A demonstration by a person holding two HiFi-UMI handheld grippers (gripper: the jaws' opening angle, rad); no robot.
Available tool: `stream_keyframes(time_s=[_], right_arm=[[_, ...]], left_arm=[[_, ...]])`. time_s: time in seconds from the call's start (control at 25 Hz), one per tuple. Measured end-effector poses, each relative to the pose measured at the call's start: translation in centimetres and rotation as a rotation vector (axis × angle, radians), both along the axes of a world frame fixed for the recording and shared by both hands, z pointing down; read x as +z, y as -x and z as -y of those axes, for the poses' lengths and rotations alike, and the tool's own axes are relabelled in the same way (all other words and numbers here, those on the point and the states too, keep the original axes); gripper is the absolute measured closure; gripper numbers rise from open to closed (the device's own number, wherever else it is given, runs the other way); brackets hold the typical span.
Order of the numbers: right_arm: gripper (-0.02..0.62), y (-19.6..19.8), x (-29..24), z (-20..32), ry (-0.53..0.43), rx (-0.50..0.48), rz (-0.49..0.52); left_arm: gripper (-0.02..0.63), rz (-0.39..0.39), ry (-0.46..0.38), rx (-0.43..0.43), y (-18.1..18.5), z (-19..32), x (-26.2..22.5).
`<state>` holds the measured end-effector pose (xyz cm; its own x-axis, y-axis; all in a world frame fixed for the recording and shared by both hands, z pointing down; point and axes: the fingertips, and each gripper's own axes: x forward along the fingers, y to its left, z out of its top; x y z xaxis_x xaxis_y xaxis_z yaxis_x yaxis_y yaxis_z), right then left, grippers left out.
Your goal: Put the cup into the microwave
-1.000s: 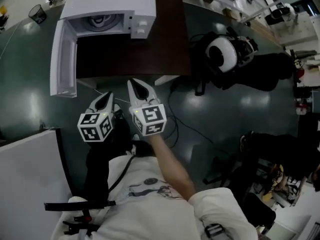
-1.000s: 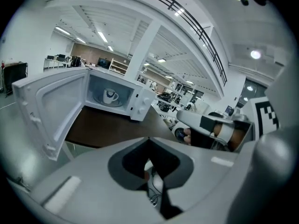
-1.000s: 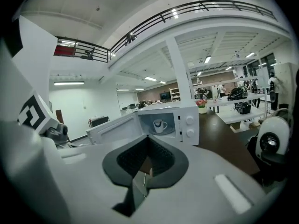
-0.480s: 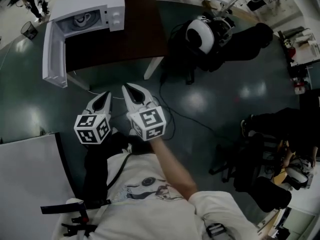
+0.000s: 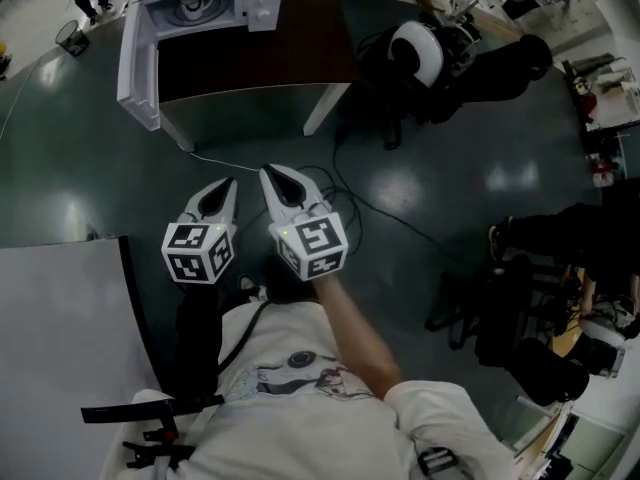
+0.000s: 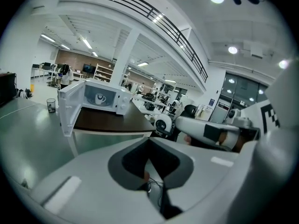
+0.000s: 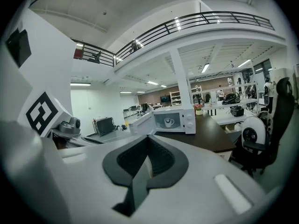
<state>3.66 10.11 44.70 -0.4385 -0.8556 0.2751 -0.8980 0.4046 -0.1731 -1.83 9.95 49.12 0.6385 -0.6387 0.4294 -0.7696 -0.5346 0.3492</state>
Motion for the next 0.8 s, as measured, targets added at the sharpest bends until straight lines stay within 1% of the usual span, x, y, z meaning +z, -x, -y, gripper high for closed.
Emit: stream_keyframes(time_s=[0.16,0.28,0.48,0.6,0.8], right_arm=[[0.595,1.0,2.6,-2.6,-0.006,0.022,-0.014],[0.595,1.4,3.6,-4.1,-0.022,0.042,-0.028],[0.595,1.0,2.5,-5.4,-0.101,0.074,-0.063],[0.595,0.7,1.2,-5.6,-0.145,0.082,-0.065],[0.595,0.3,0.0,-5.9,-0.167,0.106,-0.050]], left_arm=[[0.607,-0.003,0.013,-0.022,2.1,-2.6,2.9],[0.607,-0.011,-0.008,-0.032,3.3,-3.9,3.7],[0.607,-0.016,-0.093,-0.058,4.3,-4.7,3.1],[0.607,-0.015,-0.146,-0.075,4.7,-4.5,2.0],[0.607,-0.006,-0.236,-0.097,5.2,-3.3,-0.2]])
